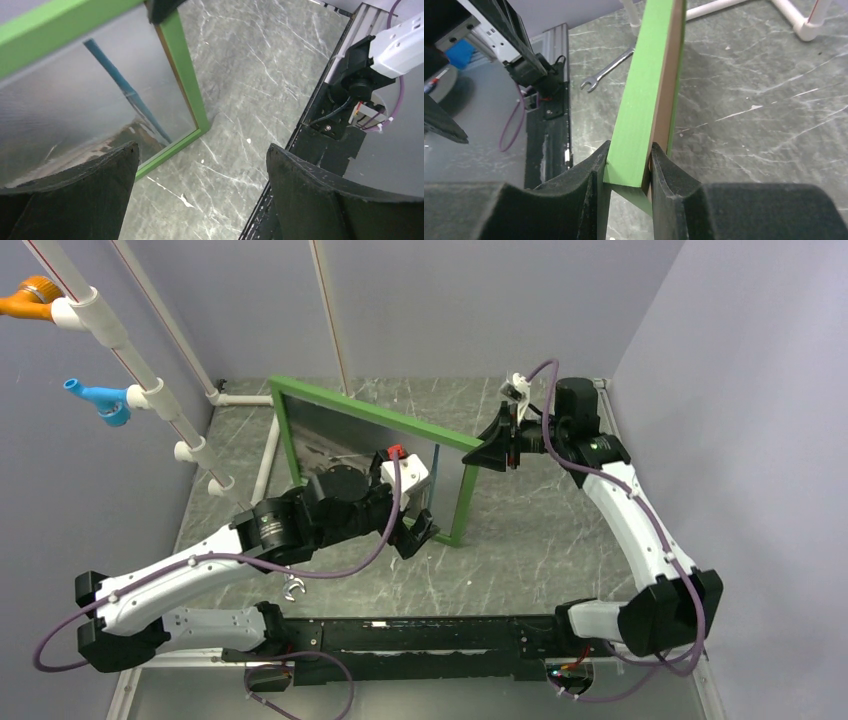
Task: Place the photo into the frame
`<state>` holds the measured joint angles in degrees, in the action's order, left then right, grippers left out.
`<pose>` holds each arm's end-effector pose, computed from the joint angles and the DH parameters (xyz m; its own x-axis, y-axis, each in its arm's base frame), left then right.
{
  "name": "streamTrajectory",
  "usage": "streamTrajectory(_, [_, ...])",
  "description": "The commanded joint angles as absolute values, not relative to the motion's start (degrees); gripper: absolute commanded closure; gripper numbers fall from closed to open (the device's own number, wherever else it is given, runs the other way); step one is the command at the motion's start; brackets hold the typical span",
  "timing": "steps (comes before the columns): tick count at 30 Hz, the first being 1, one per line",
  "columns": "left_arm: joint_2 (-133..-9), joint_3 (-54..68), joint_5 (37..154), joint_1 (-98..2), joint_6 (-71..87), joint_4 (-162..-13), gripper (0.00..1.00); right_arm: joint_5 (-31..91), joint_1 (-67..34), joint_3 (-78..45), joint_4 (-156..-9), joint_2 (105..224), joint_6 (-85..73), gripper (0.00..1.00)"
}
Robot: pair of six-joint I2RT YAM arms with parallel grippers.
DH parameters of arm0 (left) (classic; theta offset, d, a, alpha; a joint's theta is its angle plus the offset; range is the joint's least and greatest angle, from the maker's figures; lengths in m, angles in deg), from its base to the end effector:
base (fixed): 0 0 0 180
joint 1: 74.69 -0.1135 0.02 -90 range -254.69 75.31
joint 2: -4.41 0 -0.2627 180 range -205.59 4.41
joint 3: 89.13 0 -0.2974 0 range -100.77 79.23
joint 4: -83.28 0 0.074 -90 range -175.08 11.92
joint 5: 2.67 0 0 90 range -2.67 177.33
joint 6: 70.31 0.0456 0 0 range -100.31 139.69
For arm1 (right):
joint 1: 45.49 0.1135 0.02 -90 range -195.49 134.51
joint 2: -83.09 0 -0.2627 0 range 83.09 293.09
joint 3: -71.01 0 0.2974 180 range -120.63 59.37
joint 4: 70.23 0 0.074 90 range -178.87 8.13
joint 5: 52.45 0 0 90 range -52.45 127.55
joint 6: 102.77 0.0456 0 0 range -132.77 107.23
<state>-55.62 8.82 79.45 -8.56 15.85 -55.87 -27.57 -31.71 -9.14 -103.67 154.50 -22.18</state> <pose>0.1179 -0.2510 0.4141 -0.1875 0.2597 -0.9473 0.8427 0.5381 -0.0192 0.2959 0.1152 0.3687 -0.2531 -0.1329 -0.9583 -0.9549 0.1932 0.2254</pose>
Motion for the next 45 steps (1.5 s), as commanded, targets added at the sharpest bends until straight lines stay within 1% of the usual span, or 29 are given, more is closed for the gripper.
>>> streamTrajectory(1, [-56.6,9.3,85.1,-10.2,11.9,-59.8,0.01,-38.7,-32.3,-11.8,-118.7,159.3,-20.6,1.0])
streamTrajectory(7, [-57.3,10.1,85.7,-12.9,9.9,-60.4,0.01,-32.1,-32.7,-9.7,-118.8,160.1,-18.1,1.0])
streamTrajectory(11, [-57.7,10.5,86.0,-15.0,8.6,-60.5,0.01,-31.0,-32.7,-8.9,-122.1,161.3,-20.2,1.0])
streamTrajectory(18, [-58.5,10.8,86.2,-18.7,6.4,-59.4,0.01,-35.9,-32.7,-8.4,-124.5,161.1,-22.0,1.0])
streamTrajectory(24, [-55.9,10.8,84.9,-19.7,7.2,-59.3,0.01,-39.2,-32.7,-10.4,-126.5,159.4,-22.0,1.0])
streamTrajectory(26, [-54.7,10.8,84.0,-19.7,7.7,-59.1,0.01,-38.3,-32.7,-11.3,-128.1,159.5,-22.3,1.0])
streamTrajectory(32, [-52.5,10.7,81.9,-20.1,9.2,-58.8,0.01,-34.7,-33.0,-15.4,-139.9,163.8,-28.7,1.0])
streamTrajectory(42, [-52.5,12.5,81.2,-20.6,9.2,-57.8,0.01,-17.6,-34.3,-11.1,-128.8,167.4,-15.3,1.0])
streamTrajectory(45, [-53.1,13.9,81.4,-20.7,8.7,-58.1,0.01,-9.2,-34.6,-10.1,-126.4,167.8,-13.6,1.0])
